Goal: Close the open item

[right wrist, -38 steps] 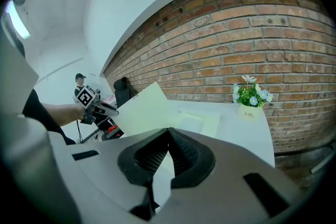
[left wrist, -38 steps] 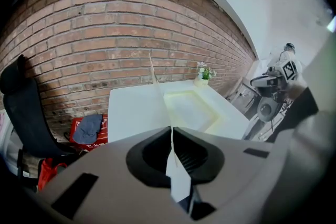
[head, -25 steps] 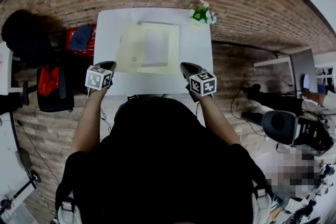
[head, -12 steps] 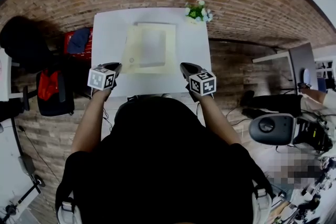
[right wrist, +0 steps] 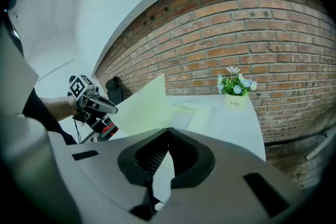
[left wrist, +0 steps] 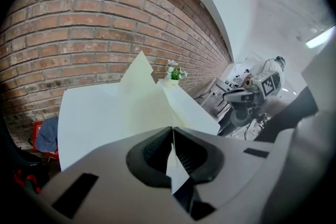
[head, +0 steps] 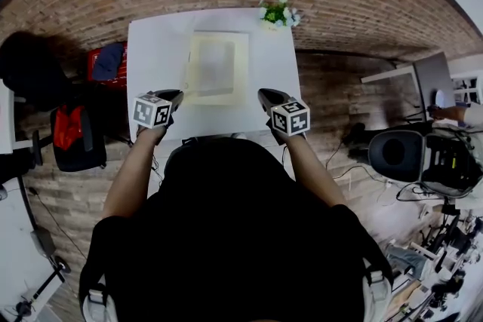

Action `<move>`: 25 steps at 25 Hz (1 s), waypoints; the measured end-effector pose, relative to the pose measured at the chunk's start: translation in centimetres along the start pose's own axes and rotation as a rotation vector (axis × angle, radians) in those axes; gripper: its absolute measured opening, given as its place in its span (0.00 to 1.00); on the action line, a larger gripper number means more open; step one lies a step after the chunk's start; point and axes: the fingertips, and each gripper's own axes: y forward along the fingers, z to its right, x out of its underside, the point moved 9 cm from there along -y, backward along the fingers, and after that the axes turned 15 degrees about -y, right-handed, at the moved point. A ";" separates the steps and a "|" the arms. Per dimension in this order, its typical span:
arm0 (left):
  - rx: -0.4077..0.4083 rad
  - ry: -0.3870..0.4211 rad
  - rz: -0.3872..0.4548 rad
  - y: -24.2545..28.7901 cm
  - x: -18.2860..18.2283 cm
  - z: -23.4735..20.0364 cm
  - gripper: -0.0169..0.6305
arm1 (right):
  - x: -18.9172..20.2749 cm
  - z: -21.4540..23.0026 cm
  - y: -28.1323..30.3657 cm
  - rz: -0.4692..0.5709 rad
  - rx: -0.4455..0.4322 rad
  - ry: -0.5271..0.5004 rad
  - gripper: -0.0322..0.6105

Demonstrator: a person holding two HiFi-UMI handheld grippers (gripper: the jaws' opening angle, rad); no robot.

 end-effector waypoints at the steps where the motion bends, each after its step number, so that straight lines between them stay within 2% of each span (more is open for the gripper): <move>1: 0.008 0.001 -0.006 0.3 0.0 0.2 0.05 | 0.1 0.1 -0.1 -0.001 0.002 0.001 0.09; 14: 0.129 0.049 -0.085 4.3 -0.5 2.8 0.06 | 1.3 0.7 -1.0 -0.016 0.038 0.029 0.09; 25: 0.192 0.096 -0.163 7.5 -0.8 4.8 0.07 | 2.7 1.1 -2.3 -0.020 0.073 0.069 0.09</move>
